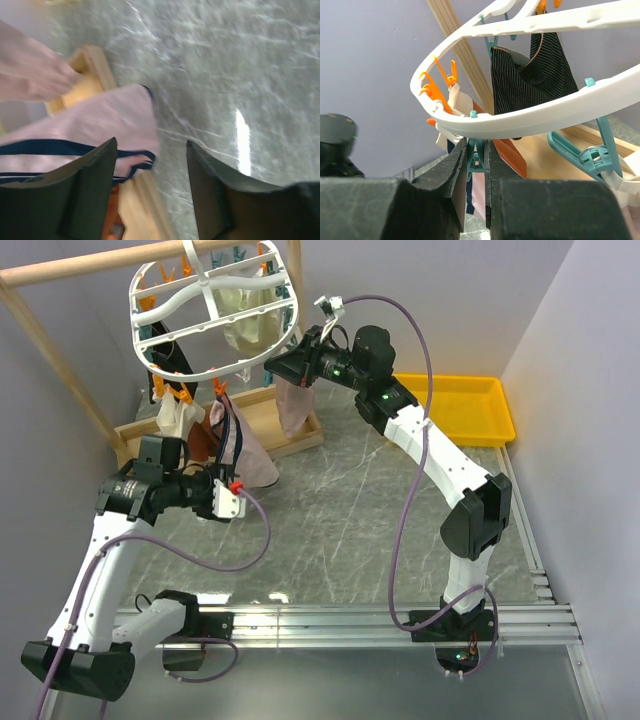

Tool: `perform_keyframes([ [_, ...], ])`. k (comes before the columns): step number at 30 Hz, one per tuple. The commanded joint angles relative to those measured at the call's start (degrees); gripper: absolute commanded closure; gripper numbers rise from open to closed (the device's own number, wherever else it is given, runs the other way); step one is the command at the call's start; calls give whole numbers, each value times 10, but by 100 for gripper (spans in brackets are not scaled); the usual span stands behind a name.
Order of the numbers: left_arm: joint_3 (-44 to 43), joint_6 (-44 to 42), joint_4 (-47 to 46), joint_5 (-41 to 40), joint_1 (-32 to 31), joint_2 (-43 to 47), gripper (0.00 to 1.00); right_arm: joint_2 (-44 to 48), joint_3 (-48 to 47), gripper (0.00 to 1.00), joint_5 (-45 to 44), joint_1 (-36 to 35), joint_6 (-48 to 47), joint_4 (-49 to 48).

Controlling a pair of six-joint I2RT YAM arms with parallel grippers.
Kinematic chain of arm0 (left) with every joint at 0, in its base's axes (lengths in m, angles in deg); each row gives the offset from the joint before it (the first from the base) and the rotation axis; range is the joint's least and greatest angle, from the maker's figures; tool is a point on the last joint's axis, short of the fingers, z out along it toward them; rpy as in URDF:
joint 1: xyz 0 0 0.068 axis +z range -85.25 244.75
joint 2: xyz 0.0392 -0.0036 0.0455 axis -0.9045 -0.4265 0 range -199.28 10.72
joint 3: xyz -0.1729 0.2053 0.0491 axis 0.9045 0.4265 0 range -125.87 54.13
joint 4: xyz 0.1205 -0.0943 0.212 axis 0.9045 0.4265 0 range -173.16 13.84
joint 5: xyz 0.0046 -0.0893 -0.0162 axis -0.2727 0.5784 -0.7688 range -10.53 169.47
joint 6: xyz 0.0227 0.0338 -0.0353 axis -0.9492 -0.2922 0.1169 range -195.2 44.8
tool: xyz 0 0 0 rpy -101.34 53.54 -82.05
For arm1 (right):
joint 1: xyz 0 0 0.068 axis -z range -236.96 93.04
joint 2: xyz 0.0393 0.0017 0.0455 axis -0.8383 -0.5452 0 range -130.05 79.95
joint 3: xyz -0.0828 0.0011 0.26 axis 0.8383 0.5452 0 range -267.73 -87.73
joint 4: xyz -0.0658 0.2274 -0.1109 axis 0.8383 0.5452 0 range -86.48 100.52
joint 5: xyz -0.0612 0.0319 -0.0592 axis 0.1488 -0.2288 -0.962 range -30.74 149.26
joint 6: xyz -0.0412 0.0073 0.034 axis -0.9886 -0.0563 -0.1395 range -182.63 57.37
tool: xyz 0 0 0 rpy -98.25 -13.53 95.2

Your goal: Clip the underwear to the hanger

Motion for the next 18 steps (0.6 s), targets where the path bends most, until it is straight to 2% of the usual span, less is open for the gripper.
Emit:
perform_keyframes([
  [1,51,-63,24,-16,13,16,41,-1,-14,100,25,8,-9,-17],
  [4,95,-32,-41,-8,28,43,46,-1,-15,100,25,7,-8,-18],
  [6,137,47,-97,-6,38,67,50,-1,-14,100,26,8,-5,-21],
  [8,174,67,-158,20,60,82,51,-1,-14,100,28,9,-3,-23],
  [10,197,4,-153,59,123,109,43,-2,-15,100,30,9,-3,-23],
  [11,221,-127,-135,80,145,119,41,-3,-15,100,33,9,-3,-22],
  [12,233,-193,-112,103,180,133,40,-2,-15,100,34,10,-3,-22],
  [14,244,-286,-83,118,197,139,36,-3,-16,100,37,10,-3,-22],
  [17,227,-321,-70,131,198,129,28,-2,-15,100,39,10,-3,-22],
  [18,225,-337,-71,128,199,125,18,-1,-15,100,39,10,-2,-23],
])
